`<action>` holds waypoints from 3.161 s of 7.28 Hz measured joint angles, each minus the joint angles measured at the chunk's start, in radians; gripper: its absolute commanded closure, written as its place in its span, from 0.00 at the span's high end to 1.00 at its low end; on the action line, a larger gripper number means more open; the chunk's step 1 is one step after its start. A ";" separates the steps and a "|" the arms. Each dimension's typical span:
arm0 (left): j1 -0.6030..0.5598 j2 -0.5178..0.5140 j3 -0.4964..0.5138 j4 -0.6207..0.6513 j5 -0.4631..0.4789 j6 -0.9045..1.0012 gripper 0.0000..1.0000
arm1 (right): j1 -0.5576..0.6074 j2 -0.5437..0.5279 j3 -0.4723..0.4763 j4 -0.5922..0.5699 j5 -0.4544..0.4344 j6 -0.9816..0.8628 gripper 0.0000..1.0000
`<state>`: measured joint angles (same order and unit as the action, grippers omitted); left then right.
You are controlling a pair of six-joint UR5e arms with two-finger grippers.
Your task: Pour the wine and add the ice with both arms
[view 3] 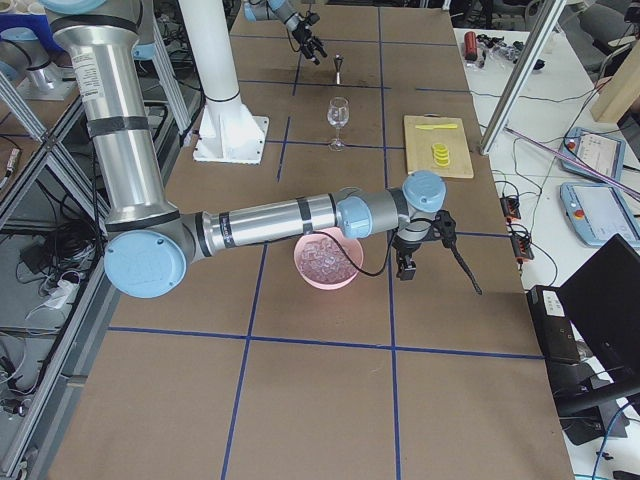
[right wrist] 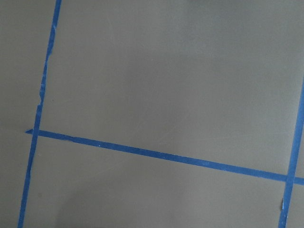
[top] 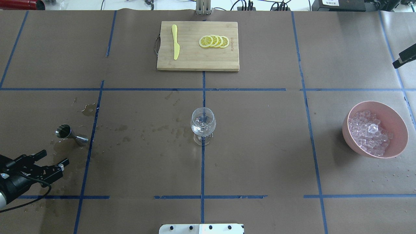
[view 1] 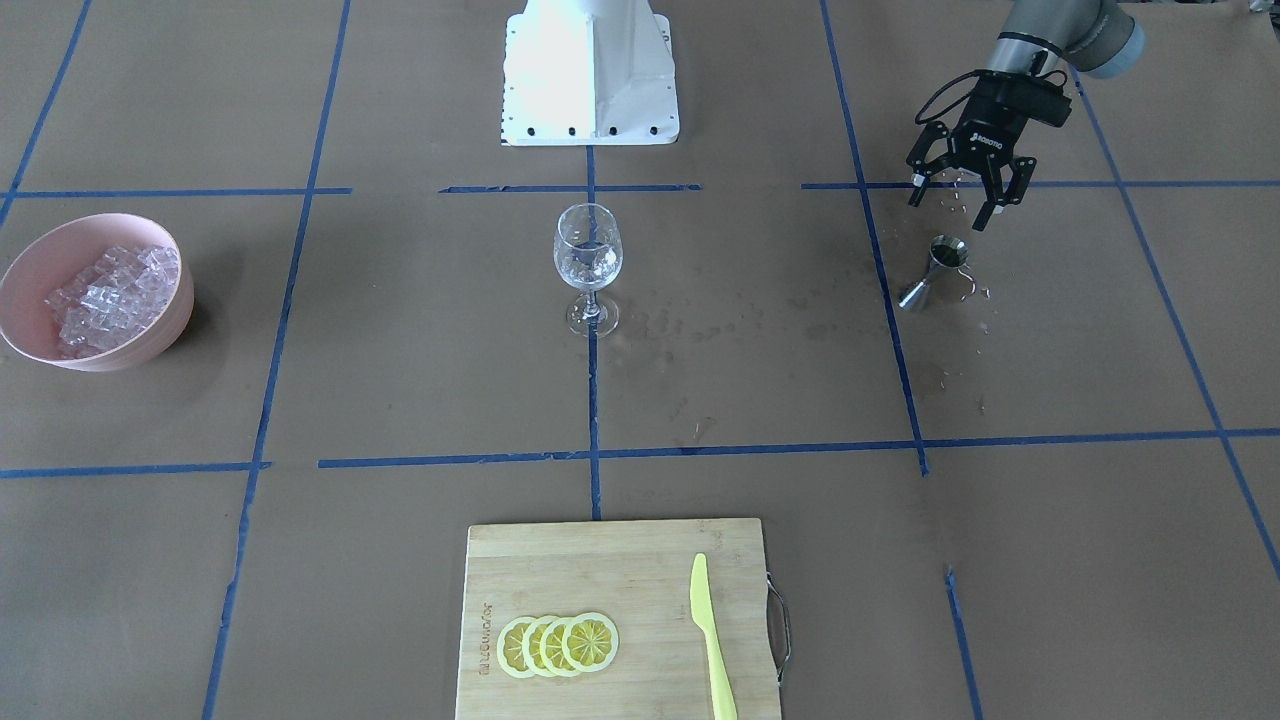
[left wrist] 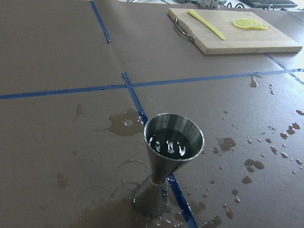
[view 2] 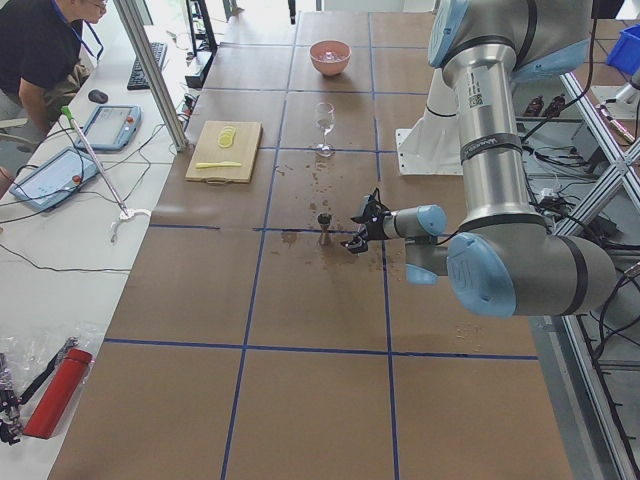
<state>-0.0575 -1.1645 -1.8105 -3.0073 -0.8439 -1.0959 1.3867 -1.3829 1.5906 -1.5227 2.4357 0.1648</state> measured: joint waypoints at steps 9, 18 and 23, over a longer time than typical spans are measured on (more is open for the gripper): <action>0.056 -0.266 0.266 0.070 0.508 -0.051 0.93 | 0.001 -0.030 0.002 0.001 -0.001 0.004 1.00; 0.002 -0.313 0.330 0.079 0.504 -0.039 0.82 | 0.000 -0.038 0.008 0.001 -0.004 0.005 1.00; -0.008 -0.345 0.348 0.077 0.496 -0.022 0.03 | 0.000 -0.039 0.006 0.001 -0.004 0.005 1.00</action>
<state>-0.0655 -1.5100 -1.4628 -2.9306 -0.3483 -1.1177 1.3867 -1.4219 1.5967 -1.5217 2.4314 0.1703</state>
